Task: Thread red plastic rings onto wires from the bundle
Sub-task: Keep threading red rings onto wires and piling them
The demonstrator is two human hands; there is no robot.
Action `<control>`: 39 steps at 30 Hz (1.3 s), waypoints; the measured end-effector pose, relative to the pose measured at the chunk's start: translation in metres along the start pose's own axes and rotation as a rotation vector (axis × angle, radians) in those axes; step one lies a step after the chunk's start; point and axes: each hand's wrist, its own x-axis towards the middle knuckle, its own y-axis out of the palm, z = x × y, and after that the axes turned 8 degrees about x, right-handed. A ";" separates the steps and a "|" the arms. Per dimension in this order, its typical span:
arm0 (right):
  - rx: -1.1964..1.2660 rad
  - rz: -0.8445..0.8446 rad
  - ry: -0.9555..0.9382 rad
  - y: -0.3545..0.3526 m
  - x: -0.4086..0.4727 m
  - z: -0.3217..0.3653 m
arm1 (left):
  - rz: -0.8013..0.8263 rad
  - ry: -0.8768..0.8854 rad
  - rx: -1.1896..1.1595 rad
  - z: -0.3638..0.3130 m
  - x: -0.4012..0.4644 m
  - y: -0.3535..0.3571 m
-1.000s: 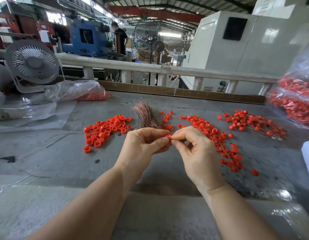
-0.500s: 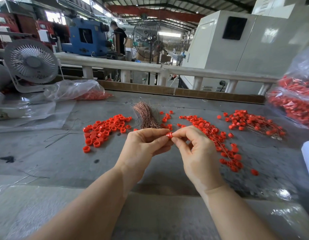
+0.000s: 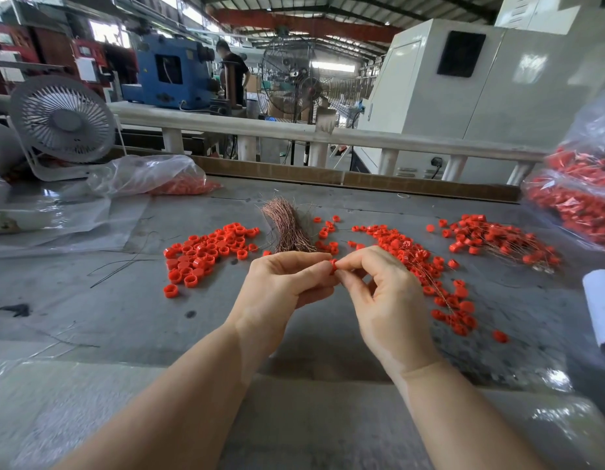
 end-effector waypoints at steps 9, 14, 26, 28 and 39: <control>0.000 -0.001 0.012 -0.001 -0.001 0.002 | 0.007 -0.009 -0.015 0.001 0.000 -0.001; 0.001 0.003 0.016 -0.003 0.000 0.002 | 0.011 -0.022 -0.025 0.001 0.001 -0.001; 0.058 -0.017 0.020 -0.001 0.001 0.001 | 0.040 -0.015 -0.075 0.000 0.000 0.000; 0.076 -0.034 0.017 -0.001 0.002 0.001 | 0.042 0.002 -0.074 0.000 0.000 0.001; 0.120 -0.092 -0.010 0.000 0.002 -0.001 | 0.049 0.063 -0.091 0.001 0.001 0.001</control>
